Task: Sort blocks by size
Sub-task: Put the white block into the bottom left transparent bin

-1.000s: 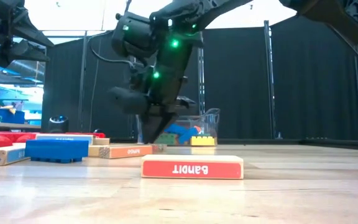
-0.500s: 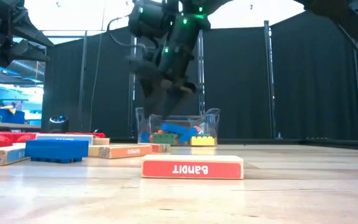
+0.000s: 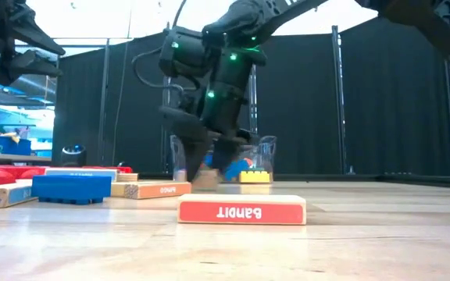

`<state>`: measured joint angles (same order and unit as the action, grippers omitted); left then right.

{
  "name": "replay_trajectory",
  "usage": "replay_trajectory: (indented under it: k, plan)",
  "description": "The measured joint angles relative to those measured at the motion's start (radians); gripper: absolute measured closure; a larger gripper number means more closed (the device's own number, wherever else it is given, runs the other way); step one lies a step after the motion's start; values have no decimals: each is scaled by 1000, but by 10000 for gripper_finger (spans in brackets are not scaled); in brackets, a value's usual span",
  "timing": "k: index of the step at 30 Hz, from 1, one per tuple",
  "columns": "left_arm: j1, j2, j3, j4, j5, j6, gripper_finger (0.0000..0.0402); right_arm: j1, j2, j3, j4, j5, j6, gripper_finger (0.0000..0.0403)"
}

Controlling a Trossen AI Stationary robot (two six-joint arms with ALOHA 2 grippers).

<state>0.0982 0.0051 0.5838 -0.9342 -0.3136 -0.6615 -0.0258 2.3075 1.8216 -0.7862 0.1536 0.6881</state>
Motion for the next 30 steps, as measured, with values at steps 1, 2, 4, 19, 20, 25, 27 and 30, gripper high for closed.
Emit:
replay_trajectory:
  k: [1,2,4,19,20,25,27,30]
  plan:
    - [0,0,0,-3,19,0,156,2,-1,-19,-3,-16,15,184]
    - [0,0,0,-5,32,0,156,2,-2,-36,7,-27,30,193]
    - [0,0,0,-4,44,0,156,-3,-9,-66,18,-58,54,223]
    - [0,0,0,-41,-23,53,156,57,-25,182,23,-144,-41,331]
    - [0,0,0,-42,-24,52,156,68,-25,220,41,-149,-67,331]
    - [0,0,0,-42,-27,52,156,145,-25,326,258,-197,-192,331]
    - [0,0,0,-42,-28,52,156,170,-22,338,371,-233,-243,331]
    - [0,0,0,-41,-28,52,156,186,-16,338,507,-321,-349,331]
